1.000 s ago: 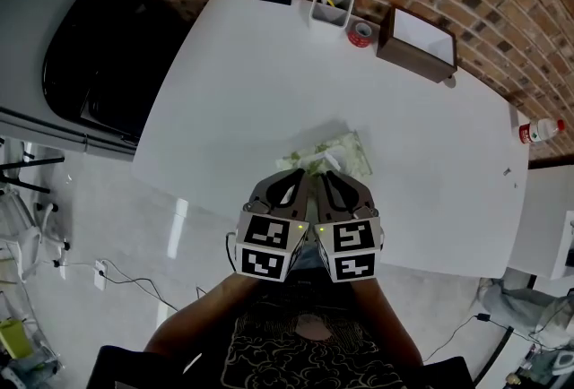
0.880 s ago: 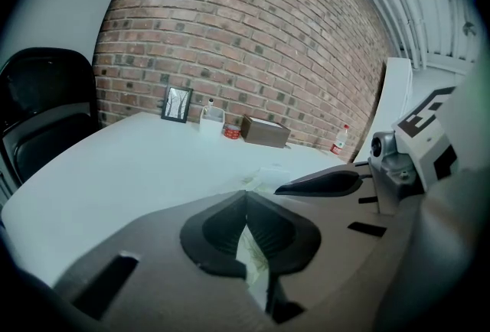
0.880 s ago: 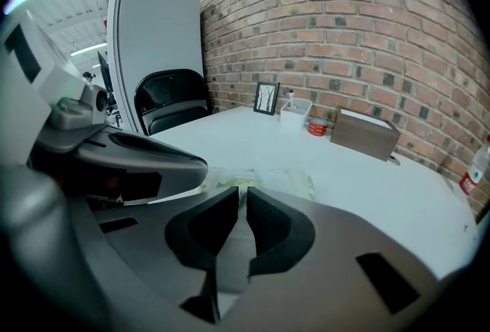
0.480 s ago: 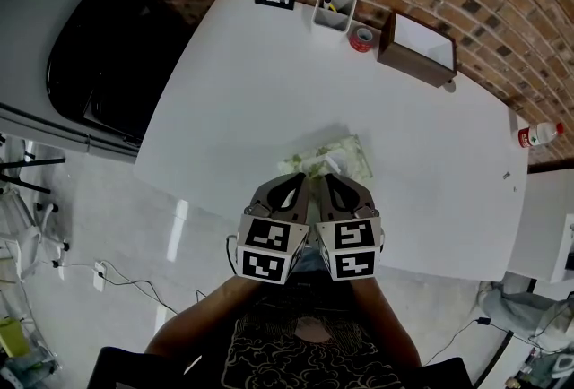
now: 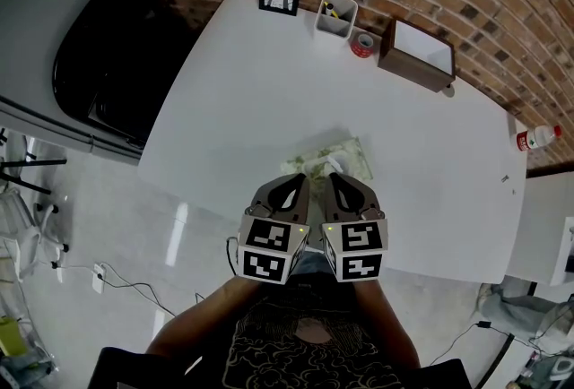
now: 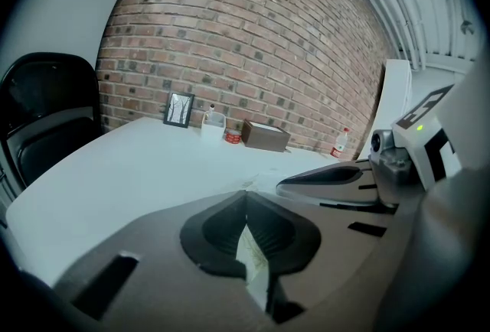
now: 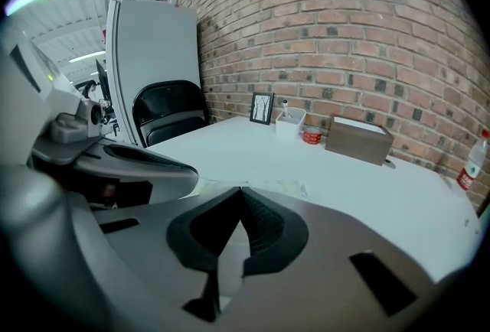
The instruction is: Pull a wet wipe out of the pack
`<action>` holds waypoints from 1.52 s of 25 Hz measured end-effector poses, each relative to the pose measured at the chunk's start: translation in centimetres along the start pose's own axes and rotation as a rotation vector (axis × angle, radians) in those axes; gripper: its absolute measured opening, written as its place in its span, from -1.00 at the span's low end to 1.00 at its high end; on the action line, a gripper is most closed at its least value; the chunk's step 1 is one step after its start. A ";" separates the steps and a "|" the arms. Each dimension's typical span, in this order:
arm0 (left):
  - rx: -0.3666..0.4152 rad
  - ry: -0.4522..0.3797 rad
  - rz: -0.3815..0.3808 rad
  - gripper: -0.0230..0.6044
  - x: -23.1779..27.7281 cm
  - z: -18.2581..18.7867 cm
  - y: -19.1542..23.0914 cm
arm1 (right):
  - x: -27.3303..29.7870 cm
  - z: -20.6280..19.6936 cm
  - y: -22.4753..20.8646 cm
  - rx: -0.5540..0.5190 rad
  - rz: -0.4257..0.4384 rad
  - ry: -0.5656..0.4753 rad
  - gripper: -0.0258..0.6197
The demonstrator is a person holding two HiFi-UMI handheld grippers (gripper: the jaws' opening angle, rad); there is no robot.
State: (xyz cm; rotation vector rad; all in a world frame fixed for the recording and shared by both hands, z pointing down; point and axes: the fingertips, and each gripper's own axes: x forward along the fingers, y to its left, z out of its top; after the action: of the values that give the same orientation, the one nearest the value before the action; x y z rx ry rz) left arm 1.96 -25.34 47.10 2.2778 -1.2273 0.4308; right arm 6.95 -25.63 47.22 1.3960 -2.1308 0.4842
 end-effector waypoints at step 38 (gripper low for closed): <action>0.064 -0.053 -0.039 -0.89 -5.3 -0.4 -2.9 | -8.5 3.6 1.0 0.025 -0.105 -0.213 -0.87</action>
State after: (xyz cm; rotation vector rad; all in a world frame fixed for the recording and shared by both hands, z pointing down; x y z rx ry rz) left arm 1.56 -20.21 43.96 2.3769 -1.2082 0.4030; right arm 7.82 -21.08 39.16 1.6283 -2.2080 0.3350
